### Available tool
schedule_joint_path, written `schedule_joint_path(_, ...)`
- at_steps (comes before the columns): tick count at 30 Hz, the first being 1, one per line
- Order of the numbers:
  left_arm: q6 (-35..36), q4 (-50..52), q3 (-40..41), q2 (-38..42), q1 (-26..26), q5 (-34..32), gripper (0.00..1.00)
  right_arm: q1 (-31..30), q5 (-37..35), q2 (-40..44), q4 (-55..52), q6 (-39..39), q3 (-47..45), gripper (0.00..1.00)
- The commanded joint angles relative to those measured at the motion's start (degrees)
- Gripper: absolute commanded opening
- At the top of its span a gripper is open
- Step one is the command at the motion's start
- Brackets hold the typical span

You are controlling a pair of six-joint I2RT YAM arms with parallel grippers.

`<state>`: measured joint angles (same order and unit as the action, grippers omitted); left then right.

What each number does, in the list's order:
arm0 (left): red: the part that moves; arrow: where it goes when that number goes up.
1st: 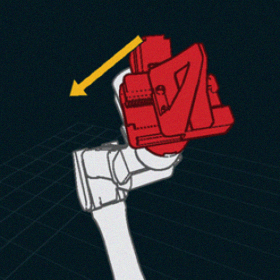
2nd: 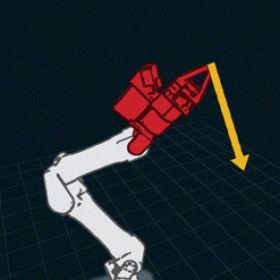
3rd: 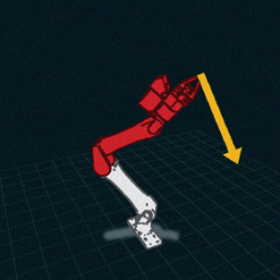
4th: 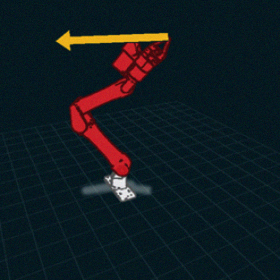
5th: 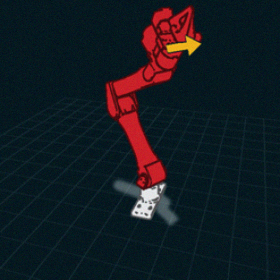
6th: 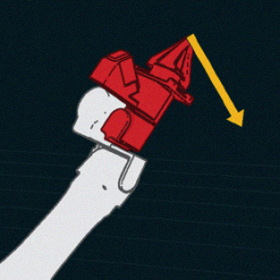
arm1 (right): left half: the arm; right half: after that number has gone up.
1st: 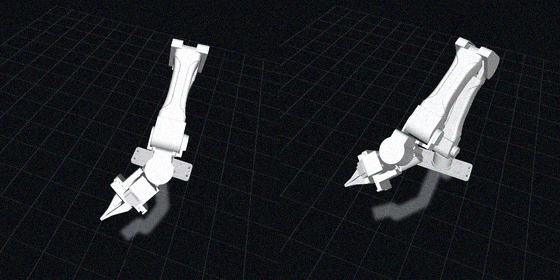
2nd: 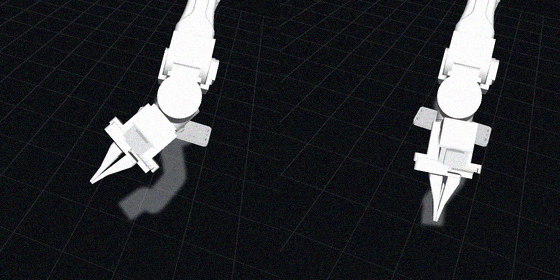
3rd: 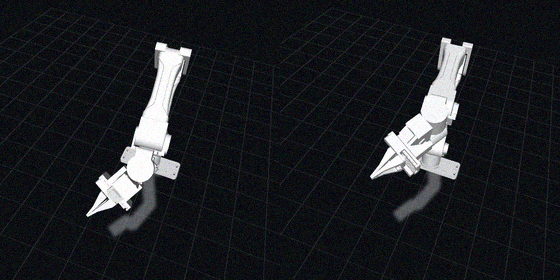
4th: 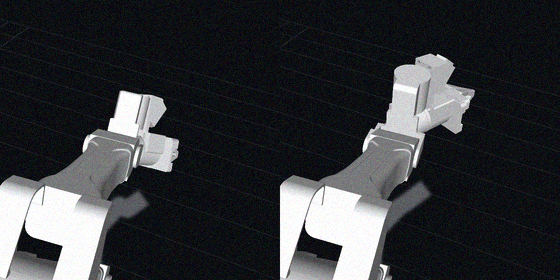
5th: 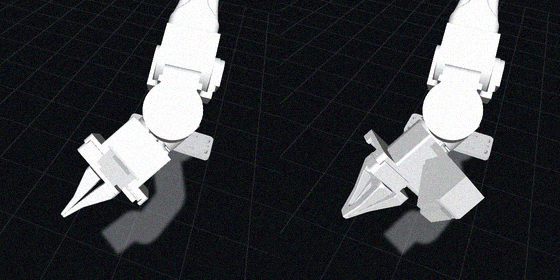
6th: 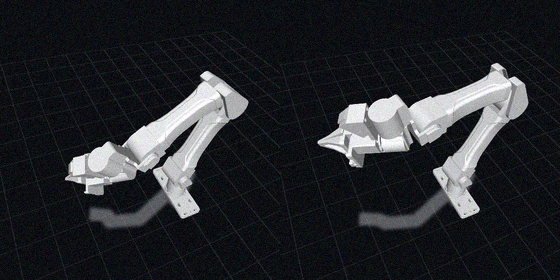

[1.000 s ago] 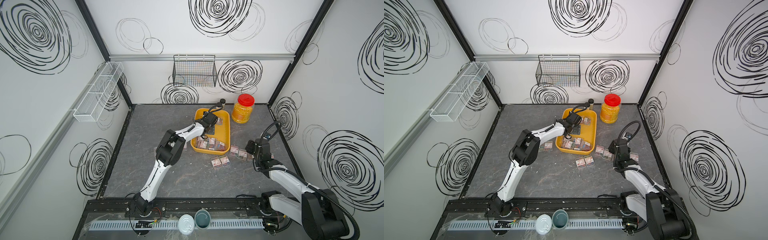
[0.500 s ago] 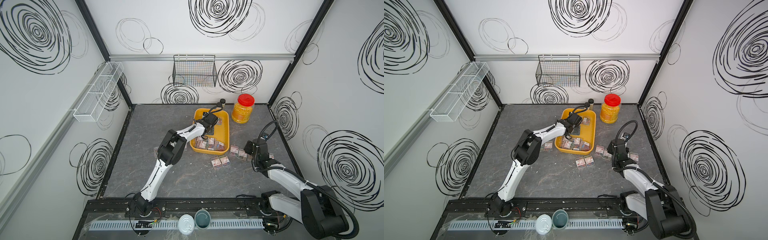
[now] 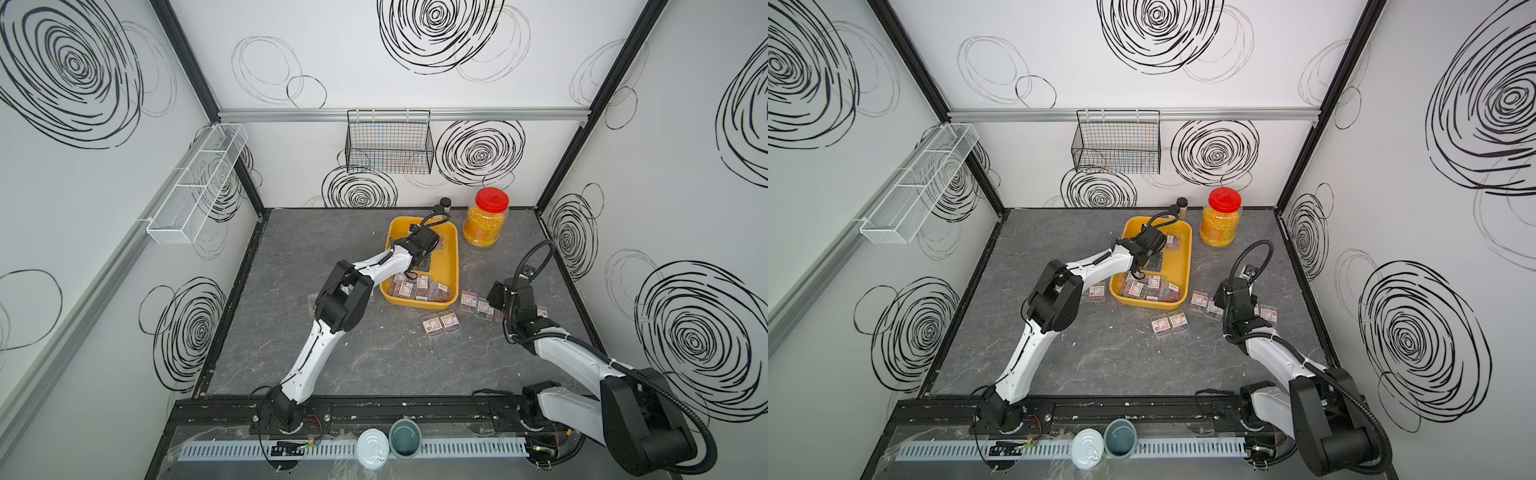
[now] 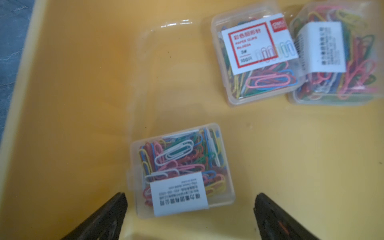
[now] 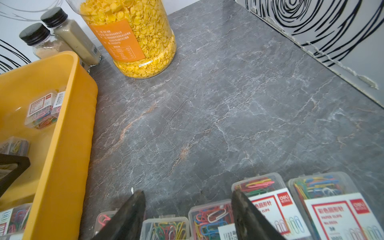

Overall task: Take the paper clips out of the storage box
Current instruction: Pick up the boxed paper clips from the storage box.

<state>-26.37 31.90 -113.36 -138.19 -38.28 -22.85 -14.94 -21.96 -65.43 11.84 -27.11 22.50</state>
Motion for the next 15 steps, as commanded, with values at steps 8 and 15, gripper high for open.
schedule_joint_path(8,0.0,3.1,-3.1,-0.7,0.7,0.0,0.99,-0.4,-0.7,-0.1,1.5,0.6,1.2,0.69)
schedule_joint_path(15,-1.1,1.1,-5.8,-4.5,3.2,6.1,1.00,-0.6,-0.7,-0.2,1.5,0.8,1.2,0.70)
